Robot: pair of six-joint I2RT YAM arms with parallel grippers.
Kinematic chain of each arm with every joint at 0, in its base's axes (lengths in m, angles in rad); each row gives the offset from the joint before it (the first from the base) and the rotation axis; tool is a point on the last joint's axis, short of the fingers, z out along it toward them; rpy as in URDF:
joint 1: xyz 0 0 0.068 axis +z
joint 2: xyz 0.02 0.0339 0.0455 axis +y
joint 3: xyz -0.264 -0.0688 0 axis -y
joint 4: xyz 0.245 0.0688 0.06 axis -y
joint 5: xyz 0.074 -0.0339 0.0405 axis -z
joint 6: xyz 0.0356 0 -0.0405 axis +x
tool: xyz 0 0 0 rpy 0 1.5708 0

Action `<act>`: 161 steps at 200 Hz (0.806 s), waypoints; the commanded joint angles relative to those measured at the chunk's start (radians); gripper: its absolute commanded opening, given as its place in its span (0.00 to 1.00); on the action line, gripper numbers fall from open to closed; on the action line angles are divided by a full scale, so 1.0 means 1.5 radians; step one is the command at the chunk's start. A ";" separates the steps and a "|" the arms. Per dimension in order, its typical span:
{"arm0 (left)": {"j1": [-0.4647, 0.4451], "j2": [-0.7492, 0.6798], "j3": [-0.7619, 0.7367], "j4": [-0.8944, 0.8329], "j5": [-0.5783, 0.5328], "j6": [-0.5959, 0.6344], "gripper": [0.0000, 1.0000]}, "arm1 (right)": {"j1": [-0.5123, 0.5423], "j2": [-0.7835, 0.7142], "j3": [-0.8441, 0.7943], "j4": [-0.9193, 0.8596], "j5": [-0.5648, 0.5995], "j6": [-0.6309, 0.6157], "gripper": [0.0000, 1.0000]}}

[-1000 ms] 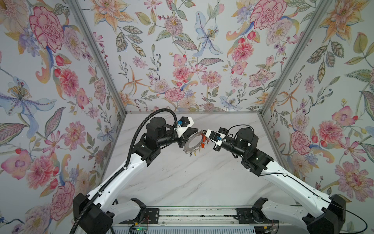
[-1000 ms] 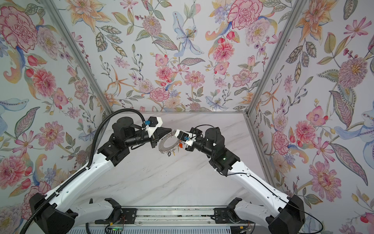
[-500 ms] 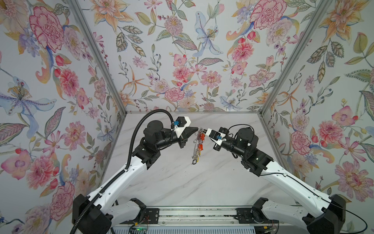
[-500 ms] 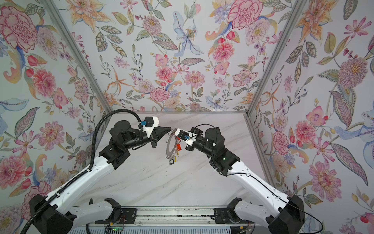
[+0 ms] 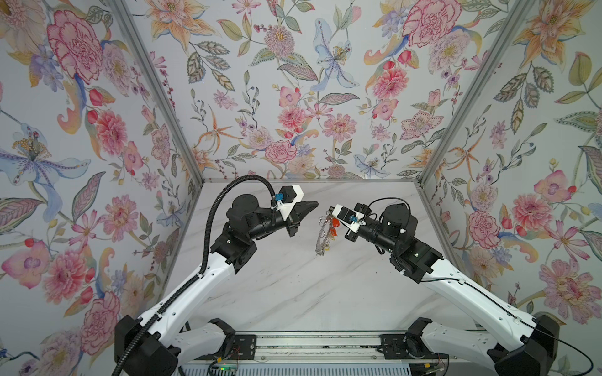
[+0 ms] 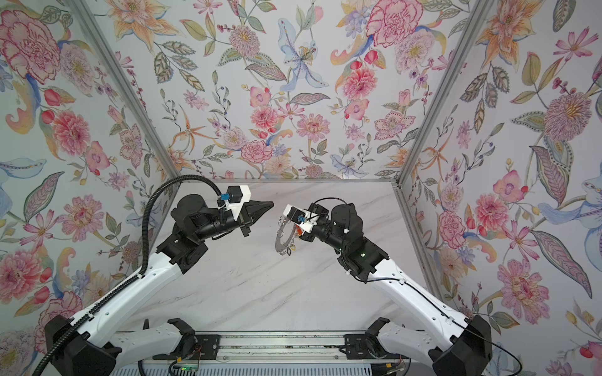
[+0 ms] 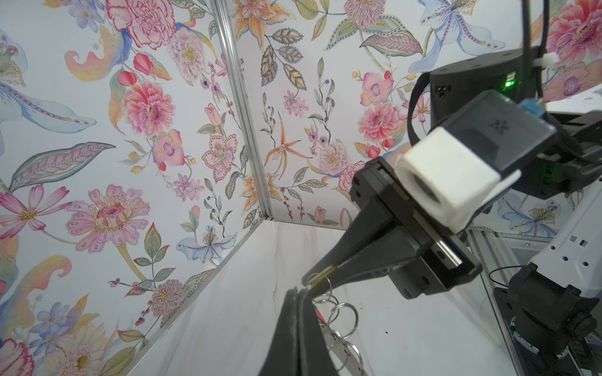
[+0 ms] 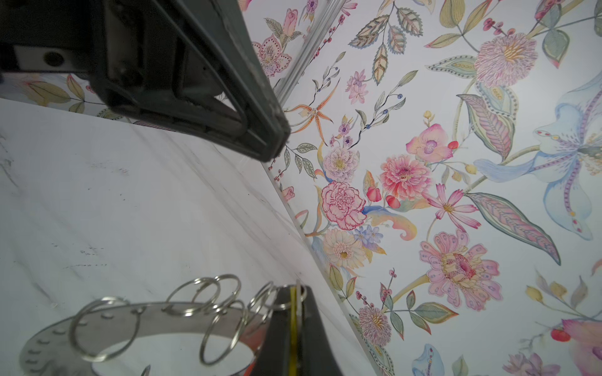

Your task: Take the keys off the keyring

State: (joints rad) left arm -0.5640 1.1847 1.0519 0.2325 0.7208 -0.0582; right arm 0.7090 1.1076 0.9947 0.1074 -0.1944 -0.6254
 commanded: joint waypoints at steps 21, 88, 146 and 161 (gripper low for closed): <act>-0.001 0.053 0.078 -0.199 0.039 0.091 0.26 | -0.004 -0.022 0.019 0.036 -0.032 -0.006 0.00; -0.002 0.094 0.142 -0.283 0.076 0.141 0.37 | -0.004 -0.016 0.016 0.043 -0.062 -0.007 0.00; -0.004 0.087 0.135 -0.252 0.126 0.128 0.39 | -0.006 -0.016 0.017 0.035 -0.066 -0.015 0.00; -0.004 0.088 0.136 -0.243 0.128 0.111 0.39 | -0.006 -0.015 0.016 0.034 -0.073 -0.014 0.00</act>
State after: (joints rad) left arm -0.5644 1.3251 1.2388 -0.1627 0.8627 0.1318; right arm 0.7052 1.1011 0.9947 0.1078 -0.2749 -0.6430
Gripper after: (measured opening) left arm 0.391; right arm 0.059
